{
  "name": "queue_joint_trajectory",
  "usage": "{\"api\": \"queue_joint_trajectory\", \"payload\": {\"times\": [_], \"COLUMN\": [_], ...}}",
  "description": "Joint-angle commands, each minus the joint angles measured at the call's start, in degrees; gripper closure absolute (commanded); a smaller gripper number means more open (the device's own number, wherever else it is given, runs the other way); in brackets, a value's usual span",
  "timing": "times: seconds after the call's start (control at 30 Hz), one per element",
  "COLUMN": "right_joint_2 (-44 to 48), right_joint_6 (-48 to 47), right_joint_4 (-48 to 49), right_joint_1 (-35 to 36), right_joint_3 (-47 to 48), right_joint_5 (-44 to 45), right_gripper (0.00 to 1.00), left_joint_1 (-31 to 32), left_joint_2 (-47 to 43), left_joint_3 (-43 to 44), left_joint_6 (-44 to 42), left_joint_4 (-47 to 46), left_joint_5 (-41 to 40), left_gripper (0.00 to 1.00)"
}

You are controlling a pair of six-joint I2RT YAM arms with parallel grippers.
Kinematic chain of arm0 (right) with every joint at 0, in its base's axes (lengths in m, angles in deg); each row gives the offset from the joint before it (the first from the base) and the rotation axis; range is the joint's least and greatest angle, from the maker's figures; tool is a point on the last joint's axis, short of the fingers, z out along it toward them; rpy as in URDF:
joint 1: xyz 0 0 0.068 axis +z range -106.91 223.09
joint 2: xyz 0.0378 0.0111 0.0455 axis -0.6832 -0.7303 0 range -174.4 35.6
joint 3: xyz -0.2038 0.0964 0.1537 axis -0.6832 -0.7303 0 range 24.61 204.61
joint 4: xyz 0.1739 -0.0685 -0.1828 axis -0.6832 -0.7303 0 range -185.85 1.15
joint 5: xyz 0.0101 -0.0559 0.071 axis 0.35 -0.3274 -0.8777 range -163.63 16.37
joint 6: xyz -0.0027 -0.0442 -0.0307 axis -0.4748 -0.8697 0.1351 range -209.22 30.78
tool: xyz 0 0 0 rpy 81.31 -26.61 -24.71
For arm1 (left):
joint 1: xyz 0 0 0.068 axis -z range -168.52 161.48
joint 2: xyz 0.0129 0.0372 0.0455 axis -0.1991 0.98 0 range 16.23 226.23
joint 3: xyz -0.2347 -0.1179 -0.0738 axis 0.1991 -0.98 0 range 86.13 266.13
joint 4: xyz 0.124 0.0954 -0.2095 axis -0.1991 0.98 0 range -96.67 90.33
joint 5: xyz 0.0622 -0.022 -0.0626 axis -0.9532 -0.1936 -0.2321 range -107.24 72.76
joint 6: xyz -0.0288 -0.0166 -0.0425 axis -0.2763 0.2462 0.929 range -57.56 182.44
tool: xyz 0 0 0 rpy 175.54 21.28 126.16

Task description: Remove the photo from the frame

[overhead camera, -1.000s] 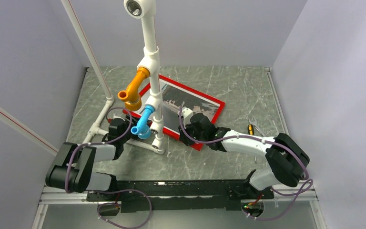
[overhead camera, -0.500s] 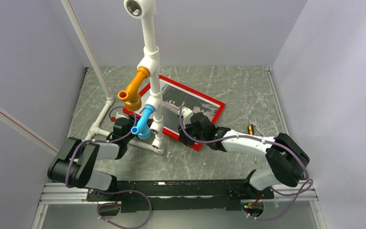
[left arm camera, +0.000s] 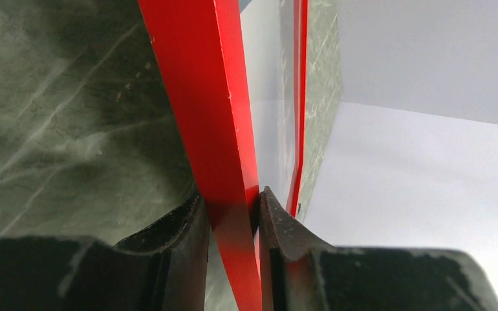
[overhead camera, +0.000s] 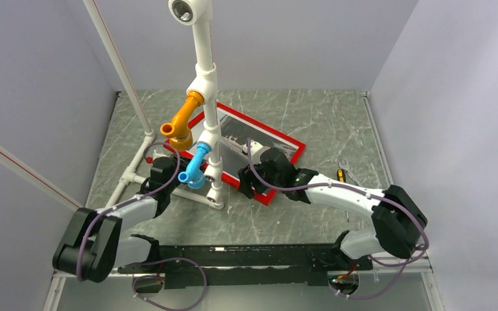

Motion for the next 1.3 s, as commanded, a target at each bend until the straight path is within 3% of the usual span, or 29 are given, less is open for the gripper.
{"api": "queue_joint_trajectory", "payload": {"times": [0.0,0.07,0.1,0.27,0.37,0.6,0.83,1.1,1.27], "right_joint_2": [7.1,9.9,11.1,18.9,26.4,42.9,43.8,56.0,50.4], "right_joint_6": [0.3,0.2,0.3,-1.1,-5.3,-18.8,-18.3,-16.6,-19.2], "right_joint_4": [-0.5,-2.0,-3.3,-5.4,0.2,20.4,25.8,27.0,25.1], "right_joint_1": [-0.3,-0.2,-0.2,0.4,1.0,1.6,1.6,1.6,1.6], "right_joint_3": [-0.3,-0.8,-0.9,-4.0,-9.2,-25.0,-30.1,-33.5,-31.9], "right_joint_5": [1.3,2.8,3.8,10.4,10.5,1.7,-0.3,-1.6,-4.5], "right_gripper": [0.2,0.02,0.01,0.0,0.0,0.0,0.0,0.01,0.02], "left_joint_1": [0.4,0.4,0.4,0.4,0.4,0.4,0.4,0.5,0.4], "left_joint_2": [-7.3,-10.3,-11.3,-16.1,-17.5,-17.3,-15.3,-12.8,-12.8], "left_joint_3": [5.9,8.7,9.5,13.8,16.9,23.7,29.6,33.0,34.3], "left_joint_6": [-7.9,-9.1,-9.0,-9.2,-8.9,-9.0,-8.8,-9.6,-10.1], "left_joint_4": [14.1,21.1,23.8,33.3,39.7,48.3,54.5,56.0,57.1], "left_joint_5": [-0.9,-1.8,-2.0,-2.7,-3.9,-4.3,-5.2,-4.9,-5.1], "left_gripper": [1.0,1.0,1.0,1.0,1.0,1.0,1.0,1.0,1.0]}}
